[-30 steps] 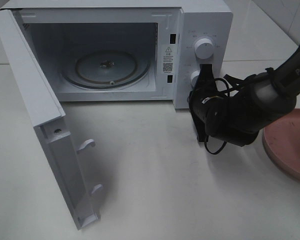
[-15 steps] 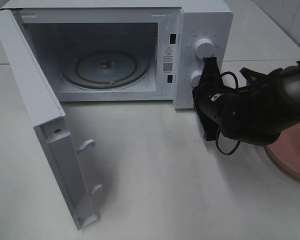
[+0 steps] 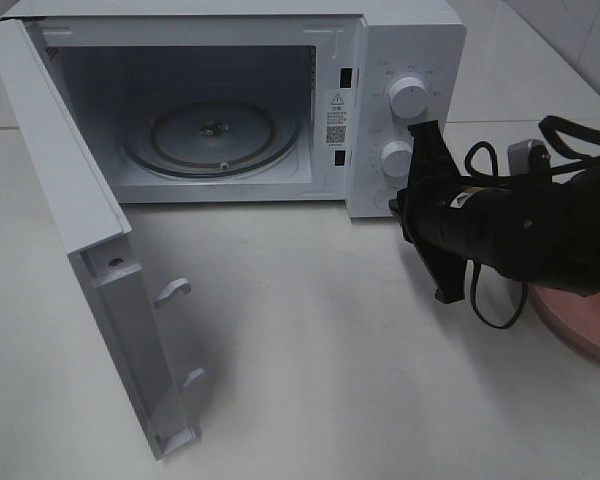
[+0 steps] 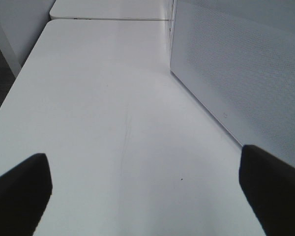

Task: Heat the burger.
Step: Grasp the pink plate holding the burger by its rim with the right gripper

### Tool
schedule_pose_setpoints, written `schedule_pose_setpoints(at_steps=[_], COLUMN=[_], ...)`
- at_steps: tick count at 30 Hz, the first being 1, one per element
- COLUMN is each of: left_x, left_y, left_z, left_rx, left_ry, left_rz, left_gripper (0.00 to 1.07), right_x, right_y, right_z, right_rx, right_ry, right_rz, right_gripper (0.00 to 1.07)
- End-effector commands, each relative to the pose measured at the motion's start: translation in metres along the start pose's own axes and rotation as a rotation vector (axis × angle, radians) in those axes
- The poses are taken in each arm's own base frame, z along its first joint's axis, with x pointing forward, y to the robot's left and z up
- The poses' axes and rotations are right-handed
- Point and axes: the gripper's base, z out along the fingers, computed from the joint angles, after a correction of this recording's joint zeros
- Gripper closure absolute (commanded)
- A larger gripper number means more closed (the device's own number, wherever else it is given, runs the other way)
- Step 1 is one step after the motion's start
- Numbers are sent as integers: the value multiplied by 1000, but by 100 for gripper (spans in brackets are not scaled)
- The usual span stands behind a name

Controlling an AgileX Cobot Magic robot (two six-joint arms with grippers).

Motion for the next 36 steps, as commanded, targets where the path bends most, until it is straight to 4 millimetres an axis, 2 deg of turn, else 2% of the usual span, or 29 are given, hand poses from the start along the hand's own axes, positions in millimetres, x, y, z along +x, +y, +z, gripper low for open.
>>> schedule_pose_setpoints(at_steps=[1, 5, 14, 16, 18, 26, 28, 36], left_x=[1, 1, 1, 1, 1, 1, 1, 1], left_y=[0, 0, 0, 0, 0, 0, 0, 0], left_z=[-2, -2, -2, -2, -2, -2, -2, -2], left_rx=[4, 4, 4, 4, 4, 4, 4, 4], left_ry=[-30, -30, -30, -30, -30, -30, -30, -30], left_rz=[-2, -2, -2, -2, -2, -2, -2, -2], left_gripper=[9, 9, 9, 9, 9, 9, 9, 9], right_x=[5, 6, 11, 12, 13, 15, 15, 11], right_y=[2, 2, 7, 7, 3, -7, -15, -17], right_z=[-10, -15, -37, -39, -45, -50, -54, -66], right_rx=[36, 71, 130, 132, 175, 262, 331, 364], right_ry=[70, 109, 258, 271, 337, 426, 494, 582], right_rz=[-141, -220, -562, -591, -704, -823, -935, -1173], right_gripper=[106, 106, 105, 105, 105, 103, 102, 100])
